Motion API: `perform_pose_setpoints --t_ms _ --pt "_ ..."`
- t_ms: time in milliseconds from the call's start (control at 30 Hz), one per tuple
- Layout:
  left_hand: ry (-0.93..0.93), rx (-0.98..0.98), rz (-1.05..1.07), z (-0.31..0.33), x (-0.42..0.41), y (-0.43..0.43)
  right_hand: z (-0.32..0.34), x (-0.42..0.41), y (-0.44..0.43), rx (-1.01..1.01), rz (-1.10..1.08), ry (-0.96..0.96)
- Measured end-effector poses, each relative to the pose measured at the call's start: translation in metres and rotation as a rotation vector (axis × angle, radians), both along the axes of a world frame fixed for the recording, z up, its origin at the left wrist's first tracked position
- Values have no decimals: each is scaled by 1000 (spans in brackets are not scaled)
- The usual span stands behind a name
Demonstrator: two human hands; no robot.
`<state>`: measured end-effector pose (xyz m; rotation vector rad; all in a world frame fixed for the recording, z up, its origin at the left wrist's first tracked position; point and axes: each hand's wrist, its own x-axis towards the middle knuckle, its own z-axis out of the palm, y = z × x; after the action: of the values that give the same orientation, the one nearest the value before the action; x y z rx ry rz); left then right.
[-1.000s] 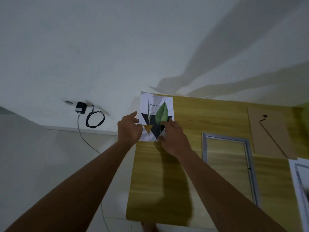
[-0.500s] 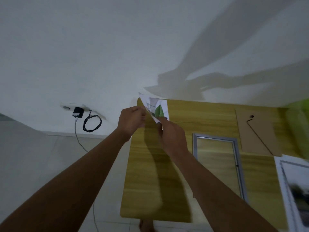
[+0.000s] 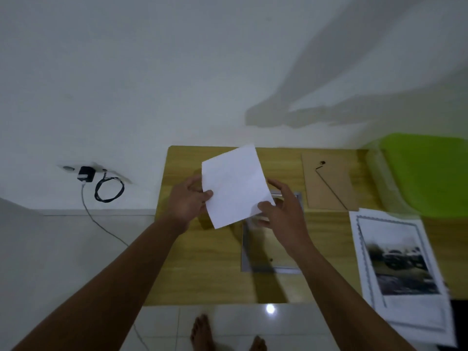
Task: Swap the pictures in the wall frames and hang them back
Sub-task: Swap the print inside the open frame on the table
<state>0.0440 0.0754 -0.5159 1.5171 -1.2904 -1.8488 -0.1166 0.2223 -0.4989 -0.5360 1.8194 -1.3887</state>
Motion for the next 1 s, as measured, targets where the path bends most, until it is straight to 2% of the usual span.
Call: perform_pose_setpoints --t_ms 100,300,433,600,700,767,833,933,1000 --pt "-29 -64 -76 4 -9 31 -1 -20 33 52 -15 -33" --pt "-69 -79 -192 -14 -36 90 -33 -40 79 185 12 105" --pt "-331 -303 -322 -33 -48 110 -48 -48 101 262 127 256" --pt "-459 -470 -411 -44 -61 116 -74 -57 109 381 202 453" --pt "-564 -628 -498 -54 -60 110 -79 -60 109 467 248 633" --pt "-630 -702 -607 -61 -58 108 -80 -61 111 510 326 804" --pt "-659 -681 -737 -64 -56 106 -80 -60 111 493 454 910" --pt "-713 -681 -911 -67 -56 105 -86 -61 106 517 668 951" --pt "-727 -724 -964 -70 -56 105 -91 -64 104 558 739 941"
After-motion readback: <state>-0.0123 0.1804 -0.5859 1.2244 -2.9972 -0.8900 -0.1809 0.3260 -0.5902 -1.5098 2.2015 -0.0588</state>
